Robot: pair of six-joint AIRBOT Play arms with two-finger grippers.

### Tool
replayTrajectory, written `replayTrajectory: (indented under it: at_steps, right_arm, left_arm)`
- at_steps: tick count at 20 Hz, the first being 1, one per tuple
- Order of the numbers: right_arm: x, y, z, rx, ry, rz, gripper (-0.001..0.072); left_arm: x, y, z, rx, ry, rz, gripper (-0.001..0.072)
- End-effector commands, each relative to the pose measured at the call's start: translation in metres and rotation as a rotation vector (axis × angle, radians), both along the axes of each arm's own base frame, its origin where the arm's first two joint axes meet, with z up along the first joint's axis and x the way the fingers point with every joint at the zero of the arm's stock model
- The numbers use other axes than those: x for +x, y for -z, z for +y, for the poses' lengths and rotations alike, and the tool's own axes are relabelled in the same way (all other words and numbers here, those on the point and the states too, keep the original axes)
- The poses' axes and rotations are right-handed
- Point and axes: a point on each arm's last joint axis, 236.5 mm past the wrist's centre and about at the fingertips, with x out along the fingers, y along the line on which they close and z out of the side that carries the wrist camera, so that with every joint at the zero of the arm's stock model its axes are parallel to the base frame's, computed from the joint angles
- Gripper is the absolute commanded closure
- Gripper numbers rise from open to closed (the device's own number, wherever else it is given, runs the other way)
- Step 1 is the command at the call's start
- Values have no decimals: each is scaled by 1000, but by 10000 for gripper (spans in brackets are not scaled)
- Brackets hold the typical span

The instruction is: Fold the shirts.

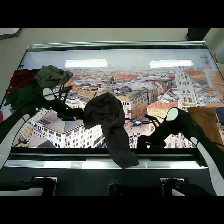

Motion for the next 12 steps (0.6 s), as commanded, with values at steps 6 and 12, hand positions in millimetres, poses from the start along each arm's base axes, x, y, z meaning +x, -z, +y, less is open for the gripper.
replayTrajectory:
  at_steps: [6, 12]
  right_arm:
    - [-18, 37, 47, 4, -13, -67, 4]
    - [-23, 44, 63, 49, 48, 27, 382]
  left_arm:
    - [18, 38, -40, -99, -80, -56, 324]
    - [27, 36, -42, -105, -113, -85, 658]
